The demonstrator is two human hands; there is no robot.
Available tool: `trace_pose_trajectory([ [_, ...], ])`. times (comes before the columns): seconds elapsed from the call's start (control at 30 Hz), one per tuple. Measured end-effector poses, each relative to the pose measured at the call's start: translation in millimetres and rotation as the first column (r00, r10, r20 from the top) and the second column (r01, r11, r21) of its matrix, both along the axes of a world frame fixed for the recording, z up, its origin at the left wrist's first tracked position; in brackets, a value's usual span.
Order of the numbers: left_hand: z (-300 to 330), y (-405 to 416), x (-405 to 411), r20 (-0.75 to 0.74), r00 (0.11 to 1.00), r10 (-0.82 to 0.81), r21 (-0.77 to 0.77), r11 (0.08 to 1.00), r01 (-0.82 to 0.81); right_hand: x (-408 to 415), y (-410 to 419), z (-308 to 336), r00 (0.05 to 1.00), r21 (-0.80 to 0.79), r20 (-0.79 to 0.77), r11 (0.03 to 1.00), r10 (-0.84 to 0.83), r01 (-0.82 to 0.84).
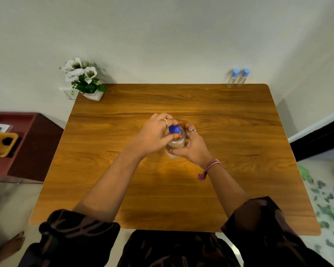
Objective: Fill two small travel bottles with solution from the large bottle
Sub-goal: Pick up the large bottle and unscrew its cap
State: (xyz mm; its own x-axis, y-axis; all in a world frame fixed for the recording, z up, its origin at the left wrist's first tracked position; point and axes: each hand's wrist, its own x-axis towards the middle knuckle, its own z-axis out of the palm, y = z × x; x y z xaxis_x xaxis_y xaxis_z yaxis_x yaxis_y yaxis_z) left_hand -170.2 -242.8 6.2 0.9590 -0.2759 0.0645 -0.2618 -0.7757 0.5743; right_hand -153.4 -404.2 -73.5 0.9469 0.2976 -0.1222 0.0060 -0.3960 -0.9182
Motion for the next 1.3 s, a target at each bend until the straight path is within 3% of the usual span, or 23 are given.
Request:
trace_pose_trajectory([
  [0.1, -1, 5, 7, 0.029, 0.989, 0.148, -0.217, 0.966, -0.138, 3, 1, -2, 0.999, -0.016, 0.003, 0.999, -0.036, 0.036],
  [0.17, -7, 14, 11, -0.064, 0.970, 0.235, -0.415, 0.877, -0.240, 6, 0, -2, 0.998, -0.039, 0.010, 0.998, -0.058, 0.059],
  [0.23, -21, 26, 14, -0.173, 0.944, 0.280, -0.496, 0.803, -0.329, 10, -1, -3, 0.997, -0.052, 0.004, 0.996, -0.078, 0.078],
  [0.43, -85, 53, 14, -0.358, 0.889, 0.286, -0.306, 0.863, -0.401, 19, 4, -8, 0.990, -0.049, -0.043, 0.990, -0.134, 0.132],
  [0.53, -109, 56, 11, -0.359, 0.890, 0.282, -0.142, 0.925, -0.351, 22, 8, -11, 0.990, -0.076, -0.054, 0.989, -0.132, 0.128],
  [0.7, -138, 56, 8, -0.395, 0.856, 0.334, -0.044, 0.924, -0.381, 22, 11, -20, 0.991, -0.104, -0.085, 0.990, -0.106, 0.097],
  [0.83, -149, 58, 6, -0.377, 0.881, 0.287, 0.051, 0.956, -0.289, 22, 10, -21, 0.991, -0.112, -0.105, 0.991, -0.084, 0.072],
  [1.3, -157, 41, 10, -0.317, 0.910, 0.269, -0.021, 0.957, -0.290, 32, 3, -20, 0.979, -0.282, -0.205, 0.956, 0.020, -0.078],
])
